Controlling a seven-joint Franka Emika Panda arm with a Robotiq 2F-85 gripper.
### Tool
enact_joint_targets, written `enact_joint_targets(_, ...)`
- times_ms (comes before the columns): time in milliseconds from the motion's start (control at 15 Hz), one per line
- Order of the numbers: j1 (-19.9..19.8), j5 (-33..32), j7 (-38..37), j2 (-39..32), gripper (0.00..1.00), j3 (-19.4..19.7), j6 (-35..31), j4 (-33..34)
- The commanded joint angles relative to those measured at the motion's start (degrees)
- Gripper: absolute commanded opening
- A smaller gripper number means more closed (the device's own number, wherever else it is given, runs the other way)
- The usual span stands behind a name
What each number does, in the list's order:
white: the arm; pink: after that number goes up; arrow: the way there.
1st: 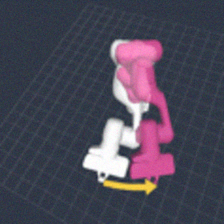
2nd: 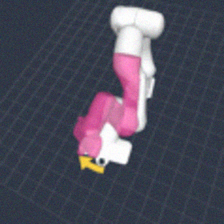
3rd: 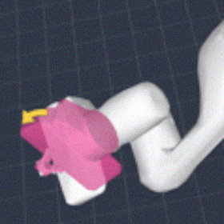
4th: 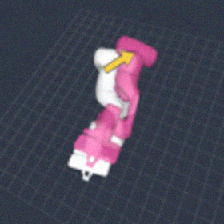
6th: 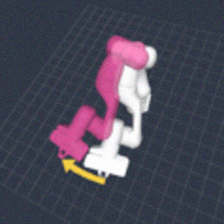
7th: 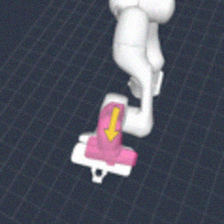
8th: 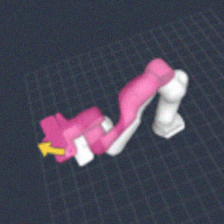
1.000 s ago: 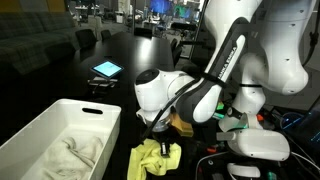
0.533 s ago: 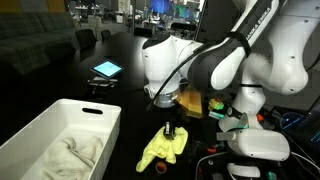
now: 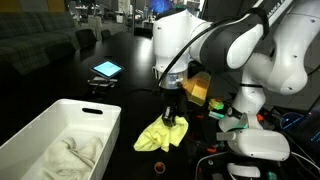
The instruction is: Pick up the marker pen and small tape from the table and put them in the white cup. Pick up the towels from the table and put them in the container.
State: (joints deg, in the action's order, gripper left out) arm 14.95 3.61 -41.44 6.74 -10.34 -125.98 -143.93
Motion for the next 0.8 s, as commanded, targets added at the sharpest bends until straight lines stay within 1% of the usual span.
enact_joint_targets(0, -1.7, -0.4, -2.7, 3.4, 0.12, -1.8, -2.4, -1.9)
enact_joint_targets(67, -1.9, -0.7, -2.8, 3.6, 0.12, -2.0, -3.3, -2.1)
enact_joint_targets(400, -3.1, -3.2, -5.3, 4.6, 0.12, -3.2, -11.9, -3.5)
enact_joint_targets(733, -4.0, -3.7, -6.8, 4.8, 0.12, -3.6, -18.2, -3.3)
